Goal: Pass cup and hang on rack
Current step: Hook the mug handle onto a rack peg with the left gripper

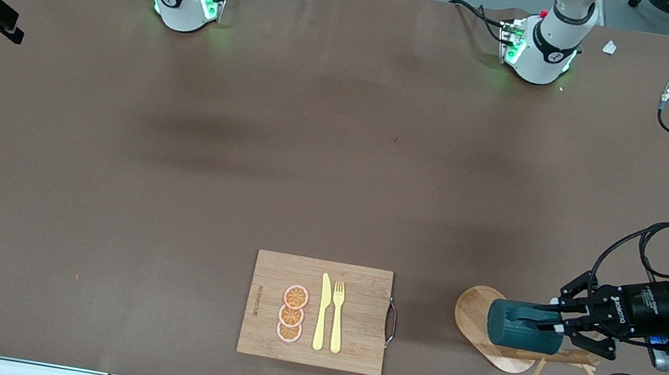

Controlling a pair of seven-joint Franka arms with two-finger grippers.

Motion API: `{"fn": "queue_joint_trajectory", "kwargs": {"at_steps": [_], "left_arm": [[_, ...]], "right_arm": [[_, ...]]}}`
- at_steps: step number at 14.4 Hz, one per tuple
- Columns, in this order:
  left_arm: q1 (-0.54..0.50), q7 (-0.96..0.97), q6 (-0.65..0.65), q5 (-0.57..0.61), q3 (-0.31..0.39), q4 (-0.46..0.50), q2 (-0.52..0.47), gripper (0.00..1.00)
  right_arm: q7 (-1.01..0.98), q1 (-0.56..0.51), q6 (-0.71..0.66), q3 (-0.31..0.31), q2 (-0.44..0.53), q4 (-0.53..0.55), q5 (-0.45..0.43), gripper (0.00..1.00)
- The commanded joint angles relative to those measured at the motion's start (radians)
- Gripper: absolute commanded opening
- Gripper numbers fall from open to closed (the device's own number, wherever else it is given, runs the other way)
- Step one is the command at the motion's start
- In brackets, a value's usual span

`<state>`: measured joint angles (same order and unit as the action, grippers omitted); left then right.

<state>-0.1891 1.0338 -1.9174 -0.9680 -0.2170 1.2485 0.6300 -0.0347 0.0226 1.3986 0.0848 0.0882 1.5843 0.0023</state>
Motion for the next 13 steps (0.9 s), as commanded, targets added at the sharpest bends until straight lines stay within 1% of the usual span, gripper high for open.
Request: {"fn": "queue_joint_trajectory", "kwargs": {"at_steps": [1, 7, 9, 13], "left_arm": [[-0.006, -0.032, -0.011, -0.067, -0.008, -0.029, 0.028, 0.00], [-0.016, -0.061, -0.011, -0.127, -0.005, -0.029, 0.048, 0.01], [-0.024, -0.112, -0.009, -0.158, -0.004, -0.026, 0.057, 0.00], [-0.024, -0.118, -0.009, -0.163, -0.004, -0.026, 0.065, 0.00]], "right_arm": [[0.003, 0.002, 0.003, 0.001, 0.027, 0.028, -0.011, 1.00], [0.003, -0.003, 0.000, 0.001, 0.027, 0.031, -0.013, 1.00], [0.003, -0.004, 0.006, 0.003, 0.025, 0.031, -0.015, 1.00], [0.001, -0.004, 0.016, 0.003, 0.025, 0.029, -0.018, 1.00]]}}
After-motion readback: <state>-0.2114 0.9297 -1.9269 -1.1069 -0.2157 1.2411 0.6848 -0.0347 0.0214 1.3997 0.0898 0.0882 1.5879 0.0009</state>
